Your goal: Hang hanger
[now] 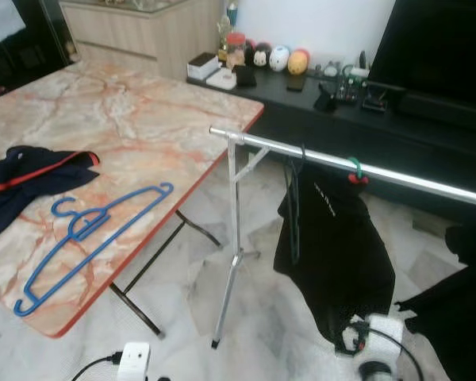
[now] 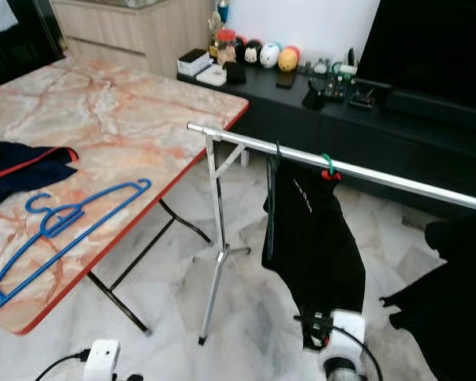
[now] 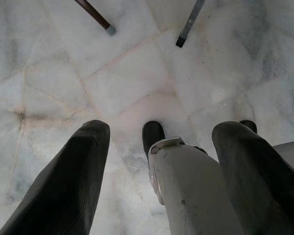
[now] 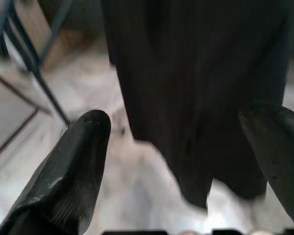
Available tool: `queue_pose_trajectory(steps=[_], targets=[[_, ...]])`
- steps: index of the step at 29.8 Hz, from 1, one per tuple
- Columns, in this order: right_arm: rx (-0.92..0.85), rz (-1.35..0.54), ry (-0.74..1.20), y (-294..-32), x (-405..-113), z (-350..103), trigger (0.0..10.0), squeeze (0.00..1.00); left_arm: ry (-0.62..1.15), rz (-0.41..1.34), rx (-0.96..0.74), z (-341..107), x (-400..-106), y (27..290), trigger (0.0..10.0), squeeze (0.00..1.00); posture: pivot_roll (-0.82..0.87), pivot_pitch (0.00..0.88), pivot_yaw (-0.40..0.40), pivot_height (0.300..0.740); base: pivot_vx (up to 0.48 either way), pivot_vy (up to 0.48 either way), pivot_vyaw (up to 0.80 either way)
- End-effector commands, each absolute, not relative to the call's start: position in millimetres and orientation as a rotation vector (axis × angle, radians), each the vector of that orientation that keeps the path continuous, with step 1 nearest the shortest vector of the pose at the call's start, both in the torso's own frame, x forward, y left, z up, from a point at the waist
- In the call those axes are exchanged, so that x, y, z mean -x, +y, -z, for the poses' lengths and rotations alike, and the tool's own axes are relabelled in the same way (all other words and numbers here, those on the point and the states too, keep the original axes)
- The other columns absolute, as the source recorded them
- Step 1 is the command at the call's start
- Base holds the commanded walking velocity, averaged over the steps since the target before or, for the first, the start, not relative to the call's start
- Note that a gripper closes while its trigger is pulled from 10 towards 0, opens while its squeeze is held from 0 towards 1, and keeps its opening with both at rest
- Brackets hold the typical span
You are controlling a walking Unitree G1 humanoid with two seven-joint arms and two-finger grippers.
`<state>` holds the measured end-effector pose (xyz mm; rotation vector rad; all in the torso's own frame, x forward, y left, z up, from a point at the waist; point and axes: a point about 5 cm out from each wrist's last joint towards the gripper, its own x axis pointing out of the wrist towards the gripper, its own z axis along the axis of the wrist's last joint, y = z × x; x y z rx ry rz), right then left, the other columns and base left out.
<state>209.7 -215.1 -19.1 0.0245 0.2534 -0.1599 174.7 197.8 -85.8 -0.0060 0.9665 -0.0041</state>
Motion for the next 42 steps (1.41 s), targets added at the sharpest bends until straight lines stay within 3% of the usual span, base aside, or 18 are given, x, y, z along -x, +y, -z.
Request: queue_pose_trajectory(steps=[1,7,15,42], targets=[[-0.027,0.169,0.206,-218,-217,10,10.0,0.00,0.993,0.003,-0.004,89,-167,199,10.0,0.00,-0.02,0.000,0.002,0.740,0.000,0.000,0.00],[-0.034,0.128,0.072,-213,-254,-25,10.0,0.00,0.985,0.001,0.003,88,-169,198,10.0,0.00,-0.02,0.000,0.009,0.740,0.000,0.000,0.00],[-0.051,0.066,-0.014,-205,-283,-55,10.0,0.00,0.973,0.000,0.003,87,-173,199,10.0,0.00,-0.01,0.000,0.014,0.740,0.000,0.000,0.00],[-0.062,0.084,-0.017,-207,-286,-60,10.0,0.00,0.957,0.013,0.014,85,-177,195,10.0,0.00,-0.01,0.000,0.015,0.740,0.052,0.000,0.00]])
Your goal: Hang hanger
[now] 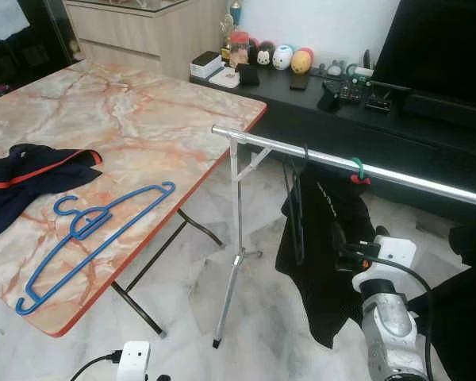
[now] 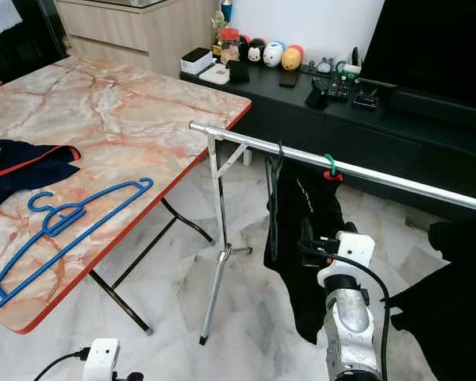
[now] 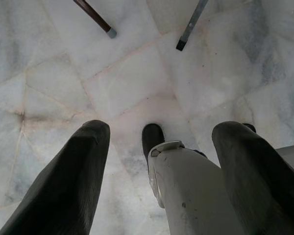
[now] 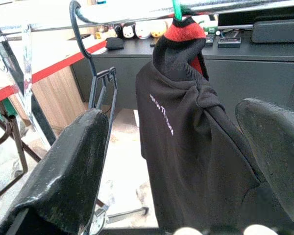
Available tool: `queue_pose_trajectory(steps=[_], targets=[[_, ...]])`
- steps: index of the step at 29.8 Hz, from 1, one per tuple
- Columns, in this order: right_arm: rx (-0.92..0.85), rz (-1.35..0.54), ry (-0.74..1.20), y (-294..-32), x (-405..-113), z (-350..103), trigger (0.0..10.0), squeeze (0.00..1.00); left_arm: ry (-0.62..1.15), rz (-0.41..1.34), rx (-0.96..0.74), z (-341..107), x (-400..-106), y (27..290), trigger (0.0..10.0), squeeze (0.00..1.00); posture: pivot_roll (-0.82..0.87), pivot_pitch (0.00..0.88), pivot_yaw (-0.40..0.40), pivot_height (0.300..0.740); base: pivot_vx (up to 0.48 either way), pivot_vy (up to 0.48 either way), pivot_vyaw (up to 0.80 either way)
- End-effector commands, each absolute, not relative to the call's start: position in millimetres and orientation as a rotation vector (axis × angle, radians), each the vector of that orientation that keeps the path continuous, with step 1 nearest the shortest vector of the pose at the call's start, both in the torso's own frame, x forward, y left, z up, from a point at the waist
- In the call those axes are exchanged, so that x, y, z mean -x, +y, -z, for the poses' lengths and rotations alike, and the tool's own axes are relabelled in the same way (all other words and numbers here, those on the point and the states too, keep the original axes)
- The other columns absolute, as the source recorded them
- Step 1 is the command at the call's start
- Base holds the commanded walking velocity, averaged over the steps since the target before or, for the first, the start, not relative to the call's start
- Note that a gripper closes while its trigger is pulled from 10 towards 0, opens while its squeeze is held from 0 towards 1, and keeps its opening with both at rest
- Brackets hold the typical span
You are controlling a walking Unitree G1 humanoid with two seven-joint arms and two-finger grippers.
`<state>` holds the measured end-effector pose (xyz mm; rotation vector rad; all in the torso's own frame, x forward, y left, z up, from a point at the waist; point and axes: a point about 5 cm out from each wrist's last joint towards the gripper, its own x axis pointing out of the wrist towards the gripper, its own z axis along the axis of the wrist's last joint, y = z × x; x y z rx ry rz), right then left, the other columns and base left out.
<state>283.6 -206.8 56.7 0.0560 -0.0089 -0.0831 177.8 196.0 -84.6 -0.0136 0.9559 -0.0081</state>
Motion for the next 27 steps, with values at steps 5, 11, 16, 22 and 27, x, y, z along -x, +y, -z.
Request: queue_pose_trajectory(steps=[5,11,16,22,27], targets=[[-0.061,0.083,-0.020,-206.9,-286.4,-61.6,10.0,0.00,0.959,0.014,0.016,85.4,-176.5,194.4,10.0,0.00,-0.01,0.000,0.014,0.740,0.238,0.000,0.00],[-0.061,0.086,-0.024,-207.3,-287.3,-62.8,10.0,0.00,0.965,0.014,0.016,86.2,-175.0,193.9,10.0,0.00,-0.01,0.000,0.014,0.740,0.302,0.000,0.00],[-0.061,0.091,-0.030,-207.2,-287.9,-64.2,10.0,0.00,0.958,0.017,0.019,85.4,-176.4,194.0,10.0,0.00,-0.01,0.000,0.013,0.740,0.295,0.000,0.00],[-0.063,0.095,-0.049,-207.2,-289.5,-68.6,10.0,0.00,0.942,0.012,0.024,84.2,-178.6,194.0,10.0,0.00,-0.01,0.000,0.014,0.740,0.000,0.000,0.00],[-0.060,0.097,-0.055,-207.4,-289.8,-70.1,10.0,0.00,0.950,0.018,0.023,85.0,-177.4,192.9,10.0,0.00,-0.01,0.000,0.014,0.740,0.000,0.000,0.00]])
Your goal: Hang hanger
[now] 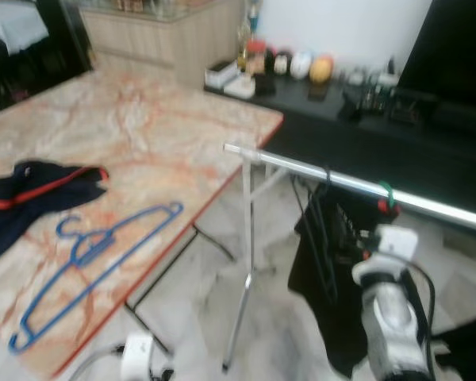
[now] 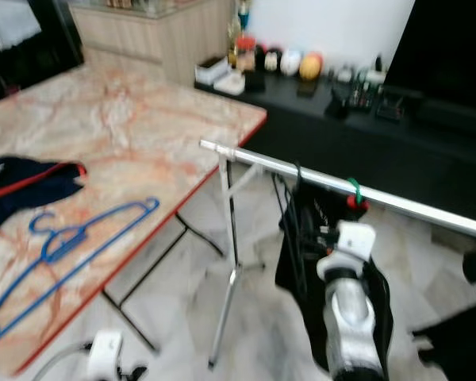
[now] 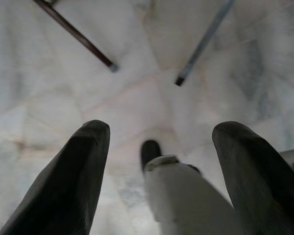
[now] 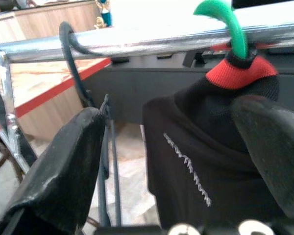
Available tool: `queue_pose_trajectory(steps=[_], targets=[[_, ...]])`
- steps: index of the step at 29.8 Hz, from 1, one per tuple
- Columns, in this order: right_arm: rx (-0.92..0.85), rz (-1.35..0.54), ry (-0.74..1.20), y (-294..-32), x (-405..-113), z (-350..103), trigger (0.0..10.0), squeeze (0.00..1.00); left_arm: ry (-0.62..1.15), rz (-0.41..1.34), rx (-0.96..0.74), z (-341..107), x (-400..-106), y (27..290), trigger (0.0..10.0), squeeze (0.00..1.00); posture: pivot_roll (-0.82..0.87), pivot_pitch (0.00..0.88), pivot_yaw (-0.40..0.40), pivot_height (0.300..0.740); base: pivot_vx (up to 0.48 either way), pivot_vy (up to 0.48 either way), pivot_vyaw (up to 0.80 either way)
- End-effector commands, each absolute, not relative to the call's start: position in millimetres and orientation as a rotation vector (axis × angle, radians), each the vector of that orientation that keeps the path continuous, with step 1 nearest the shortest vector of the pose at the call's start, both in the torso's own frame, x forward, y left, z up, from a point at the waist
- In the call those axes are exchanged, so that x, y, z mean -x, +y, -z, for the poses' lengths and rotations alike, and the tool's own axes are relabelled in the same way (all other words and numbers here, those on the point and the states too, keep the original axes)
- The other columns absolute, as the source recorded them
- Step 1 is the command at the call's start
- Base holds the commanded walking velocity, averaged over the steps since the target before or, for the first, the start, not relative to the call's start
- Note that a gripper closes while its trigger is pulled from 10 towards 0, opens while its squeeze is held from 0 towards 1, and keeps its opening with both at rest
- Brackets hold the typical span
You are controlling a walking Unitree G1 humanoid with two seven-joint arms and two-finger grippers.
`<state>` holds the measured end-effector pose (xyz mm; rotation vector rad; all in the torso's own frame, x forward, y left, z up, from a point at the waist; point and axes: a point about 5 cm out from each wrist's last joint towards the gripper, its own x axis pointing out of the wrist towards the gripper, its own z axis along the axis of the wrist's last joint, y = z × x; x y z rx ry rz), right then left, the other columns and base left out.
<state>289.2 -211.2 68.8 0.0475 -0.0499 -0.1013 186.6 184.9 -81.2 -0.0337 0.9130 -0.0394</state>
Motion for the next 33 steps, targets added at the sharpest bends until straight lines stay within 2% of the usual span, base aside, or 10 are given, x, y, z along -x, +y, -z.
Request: queue_pose_trajectory(steps=[1,14,22,27,33], targets=[[-0.060,0.098,-0.056,-208,-290,-70,10.0,0.00,0.954,0.018,0.022,85,-176,193,10.0,0.00,-0.01,0.000,0.014,0.740,0.000,0.000,0.00],[-0.024,0.159,-0.096,-225,-292,-84,10.0,0.00,0.981,0.023,0.009,88,-171,194,10.0,0.00,-0.01,0.000,0.016,0.740,0.000,0.000,0.00],[-0.012,0.206,-0.046,-236,-289,-76,10.0,0.00,0.996,0.021,0.003,89,-168,195,10.0,0.00,-0.01,0.000,0.016,0.740,0.000,0.000,0.00],[0.015,0.103,0.049,-230,-299,-70,10.0,0.00,0.992,0.028,-0.001,89,-169,195,10.0,0.00,-0.01,0.000,0.018,0.740,0.000,0.000,0.00],[0.034,0.081,0.094,-232,-308,-69,10.0,0.00,0.989,0.031,0.000,89,-170,194,10.0,0.00,-0.01,0.000,0.015,0.740,0.000,0.000,0.00]])
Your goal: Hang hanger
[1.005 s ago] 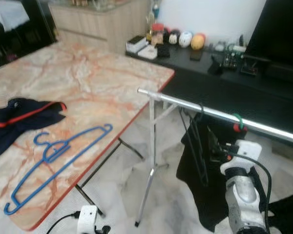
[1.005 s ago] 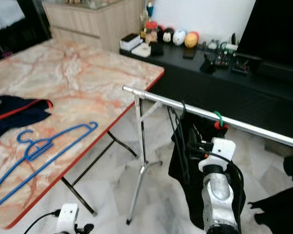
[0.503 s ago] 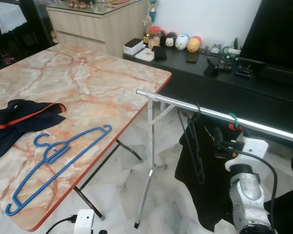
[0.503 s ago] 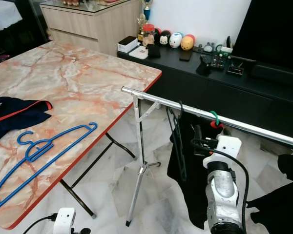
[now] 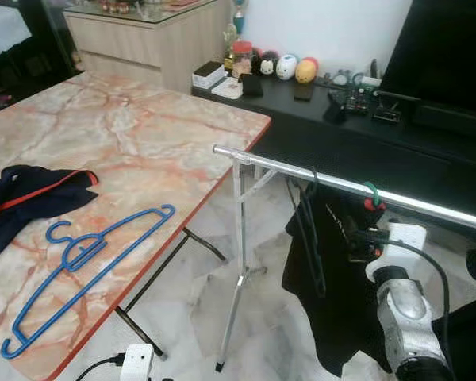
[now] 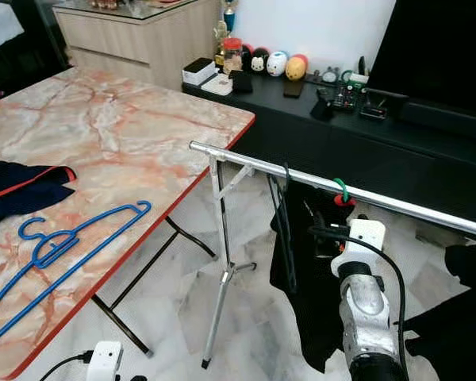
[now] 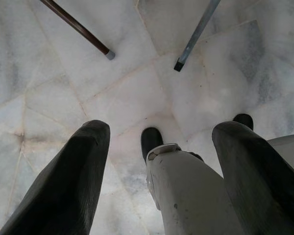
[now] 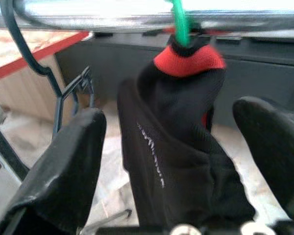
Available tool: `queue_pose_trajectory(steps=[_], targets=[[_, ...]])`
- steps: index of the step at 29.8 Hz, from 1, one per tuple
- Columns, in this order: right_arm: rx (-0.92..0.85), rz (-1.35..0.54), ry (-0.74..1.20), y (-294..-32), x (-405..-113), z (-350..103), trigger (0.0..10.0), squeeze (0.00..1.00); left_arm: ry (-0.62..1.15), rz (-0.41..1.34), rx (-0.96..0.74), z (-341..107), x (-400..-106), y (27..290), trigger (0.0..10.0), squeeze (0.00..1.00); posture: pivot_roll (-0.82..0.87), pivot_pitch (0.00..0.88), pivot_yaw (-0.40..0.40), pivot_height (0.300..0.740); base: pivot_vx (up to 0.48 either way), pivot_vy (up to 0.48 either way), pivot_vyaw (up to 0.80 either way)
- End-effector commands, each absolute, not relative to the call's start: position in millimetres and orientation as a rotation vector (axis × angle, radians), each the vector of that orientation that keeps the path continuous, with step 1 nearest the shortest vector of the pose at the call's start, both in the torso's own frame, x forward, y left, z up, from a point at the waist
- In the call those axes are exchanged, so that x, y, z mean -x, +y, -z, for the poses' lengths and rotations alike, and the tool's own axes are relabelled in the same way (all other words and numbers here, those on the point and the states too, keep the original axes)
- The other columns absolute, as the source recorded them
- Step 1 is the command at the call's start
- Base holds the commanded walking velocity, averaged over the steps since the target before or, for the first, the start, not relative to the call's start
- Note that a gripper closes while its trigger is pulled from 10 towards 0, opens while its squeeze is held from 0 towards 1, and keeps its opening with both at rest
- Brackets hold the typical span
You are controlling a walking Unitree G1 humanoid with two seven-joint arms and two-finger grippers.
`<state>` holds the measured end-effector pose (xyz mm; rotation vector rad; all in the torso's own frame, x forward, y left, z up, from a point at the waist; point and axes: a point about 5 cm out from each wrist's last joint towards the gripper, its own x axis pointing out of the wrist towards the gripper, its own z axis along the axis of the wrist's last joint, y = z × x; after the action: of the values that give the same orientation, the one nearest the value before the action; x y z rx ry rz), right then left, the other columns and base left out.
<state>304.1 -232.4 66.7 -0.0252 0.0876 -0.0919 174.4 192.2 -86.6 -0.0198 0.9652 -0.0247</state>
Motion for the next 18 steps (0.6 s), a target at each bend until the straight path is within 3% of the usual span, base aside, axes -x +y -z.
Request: queue_pose_trajectory(steps=[1,18], targets=[[0.038,0.086,0.099,-234,-310,-70,10.0,0.00,0.989,0.031,0.000,89,-170,194,10.0,0.00,-0.01,0.000,0.015,0.740,0.000,0.000,0.00],[0.045,0.033,0.233,-224,-327,-61,10.0,0.00,0.989,0.017,0.002,88,-171,195,10.0,0.00,0.00,0.000,0.016,0.740,0.000,0.000,0.00]])
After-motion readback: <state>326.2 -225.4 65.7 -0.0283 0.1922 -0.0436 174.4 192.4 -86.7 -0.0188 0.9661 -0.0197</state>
